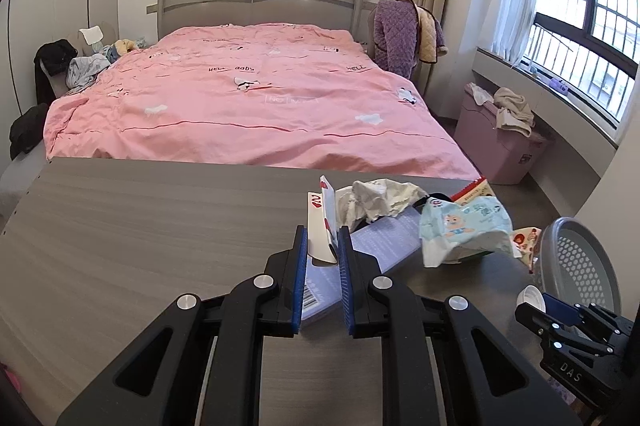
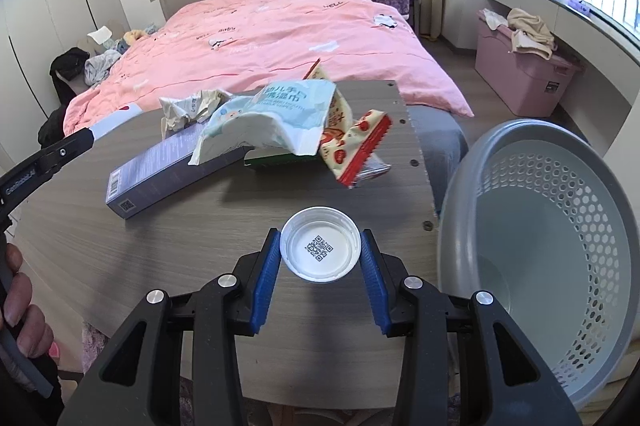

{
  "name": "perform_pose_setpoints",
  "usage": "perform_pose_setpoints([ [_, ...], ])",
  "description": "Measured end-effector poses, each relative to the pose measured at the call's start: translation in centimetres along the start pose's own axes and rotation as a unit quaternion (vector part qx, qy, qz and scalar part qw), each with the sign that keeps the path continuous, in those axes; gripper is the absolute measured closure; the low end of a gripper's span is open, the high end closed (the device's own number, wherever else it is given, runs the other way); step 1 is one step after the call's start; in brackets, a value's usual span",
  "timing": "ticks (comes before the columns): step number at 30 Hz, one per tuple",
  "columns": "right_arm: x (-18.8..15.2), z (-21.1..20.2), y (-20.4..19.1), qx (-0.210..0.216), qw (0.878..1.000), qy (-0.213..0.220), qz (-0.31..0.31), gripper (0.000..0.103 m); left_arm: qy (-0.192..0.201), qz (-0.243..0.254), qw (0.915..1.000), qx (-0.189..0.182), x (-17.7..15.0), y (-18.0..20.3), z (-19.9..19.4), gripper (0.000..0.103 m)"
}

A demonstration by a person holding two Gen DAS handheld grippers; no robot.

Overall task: Collect trash
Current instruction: 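Carry the cap and white strip over the grey basket and release them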

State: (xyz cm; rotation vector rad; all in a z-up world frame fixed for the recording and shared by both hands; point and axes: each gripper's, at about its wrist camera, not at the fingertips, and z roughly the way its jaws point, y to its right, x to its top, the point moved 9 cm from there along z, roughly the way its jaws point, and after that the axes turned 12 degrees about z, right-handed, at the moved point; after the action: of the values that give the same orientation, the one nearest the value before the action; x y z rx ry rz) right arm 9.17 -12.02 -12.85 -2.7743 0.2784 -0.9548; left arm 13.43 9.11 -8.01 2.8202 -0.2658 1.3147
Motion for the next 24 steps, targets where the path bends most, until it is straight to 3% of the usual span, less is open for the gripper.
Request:
perform_pose_setpoints([
  [8,0.8,-3.2,3.6,-0.012,0.999,0.024,0.025,0.064,0.027,0.046,0.9973,-0.051,2.3,6.7,-2.9,0.088],
  [13,1.9,-5.3,7.4,-0.024,0.997,0.049,0.052,0.064,0.045,0.086,0.9907,-0.096,4.3,13.0,-4.1,0.088],
  [18,1.8,-7.0,12.9,-0.048,0.993,0.062,0.093,0.064,0.041,0.14,0.9786,-0.145,4.3,20.4,-3.9,0.088],
  [24,0.7,-7.9,19.1,-0.07,0.986,0.057,0.139,0.064,-0.001,0.193,0.9603,-0.201,2.1,28.2,-2.3,0.088],
])
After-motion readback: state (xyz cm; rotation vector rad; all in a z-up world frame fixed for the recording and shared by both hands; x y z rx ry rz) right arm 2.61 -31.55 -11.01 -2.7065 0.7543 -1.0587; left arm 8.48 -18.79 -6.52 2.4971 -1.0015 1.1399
